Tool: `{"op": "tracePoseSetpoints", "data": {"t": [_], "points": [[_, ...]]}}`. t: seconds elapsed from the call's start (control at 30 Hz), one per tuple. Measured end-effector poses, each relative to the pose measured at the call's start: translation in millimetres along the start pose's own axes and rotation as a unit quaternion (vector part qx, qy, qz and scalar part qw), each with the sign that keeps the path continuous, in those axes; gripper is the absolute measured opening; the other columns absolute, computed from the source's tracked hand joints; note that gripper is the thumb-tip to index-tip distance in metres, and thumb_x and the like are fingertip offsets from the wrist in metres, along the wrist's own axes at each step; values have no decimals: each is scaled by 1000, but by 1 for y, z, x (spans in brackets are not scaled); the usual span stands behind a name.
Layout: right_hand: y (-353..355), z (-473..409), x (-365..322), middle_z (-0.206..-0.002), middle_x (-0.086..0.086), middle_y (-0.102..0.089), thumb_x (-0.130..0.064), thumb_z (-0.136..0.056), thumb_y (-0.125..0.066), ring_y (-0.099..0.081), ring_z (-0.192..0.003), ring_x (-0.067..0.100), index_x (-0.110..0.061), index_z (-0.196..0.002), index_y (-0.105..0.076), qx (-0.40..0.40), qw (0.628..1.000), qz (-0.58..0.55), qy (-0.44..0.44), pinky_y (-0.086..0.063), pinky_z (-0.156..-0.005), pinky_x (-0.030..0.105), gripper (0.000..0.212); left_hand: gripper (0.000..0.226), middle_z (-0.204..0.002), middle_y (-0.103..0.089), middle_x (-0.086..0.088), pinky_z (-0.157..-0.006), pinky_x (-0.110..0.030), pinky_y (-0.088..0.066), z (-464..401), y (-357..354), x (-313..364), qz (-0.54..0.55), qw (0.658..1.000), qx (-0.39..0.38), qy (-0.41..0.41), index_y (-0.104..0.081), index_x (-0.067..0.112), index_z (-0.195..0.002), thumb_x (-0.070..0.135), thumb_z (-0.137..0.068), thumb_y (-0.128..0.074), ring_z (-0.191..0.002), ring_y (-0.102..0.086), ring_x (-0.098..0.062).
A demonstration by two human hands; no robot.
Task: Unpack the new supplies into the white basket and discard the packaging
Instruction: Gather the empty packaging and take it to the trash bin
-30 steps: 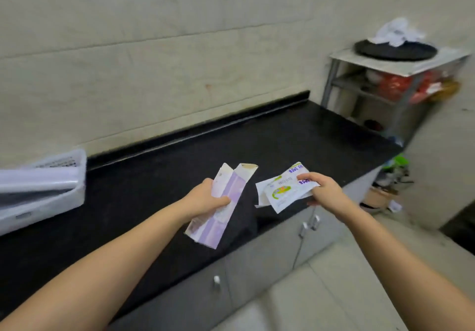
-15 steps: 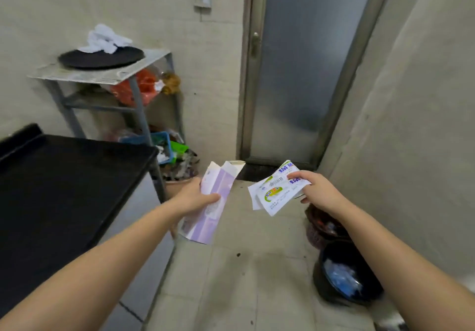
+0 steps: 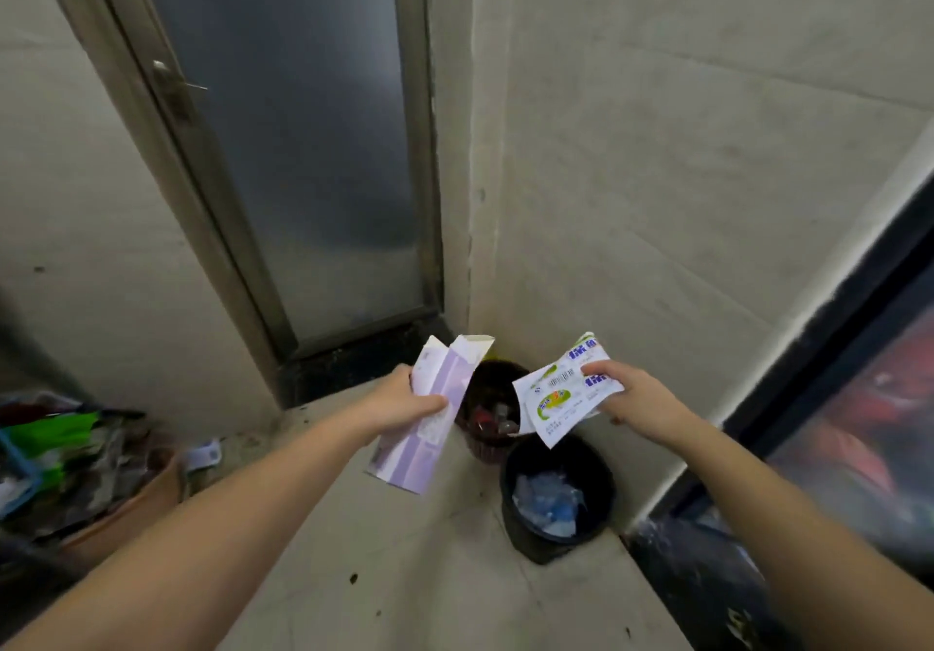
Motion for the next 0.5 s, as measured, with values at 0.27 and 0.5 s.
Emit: {"op": "tracePoseSetpoints", "data": {"t": [0.27,0.5], "points": [[-7,-101,127,-153,9,-32,-32,-87,-64,-39,-136,23,-15,-148,-25,-225,960,147,-81,-32,-108,30,75,47,-119,-63,-8,-83,-32,-49,-133,-140,-1,46,995,-60,63,-52,12,-121,31,-81,-67,-100,-61,-22],[-90,-202,273,-156,12,-27,-35,-98,-43,-34,-139,28,-14,-149,-23,-306,929,133,-162,-31,-109,32,59,76,-140,-45,-19,-88,-32,-42,-224,-289,-82,96,958,-7,270,-26,3,-138,45,-85,-61,-121,-51,-35]]}}
Point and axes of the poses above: each hand's wrist, its own z-axis away from the middle knuckle, its own y-axis out of the back of the hand, x = y × z, the point moved 4 cm from there along -z, towards the middle knuckle
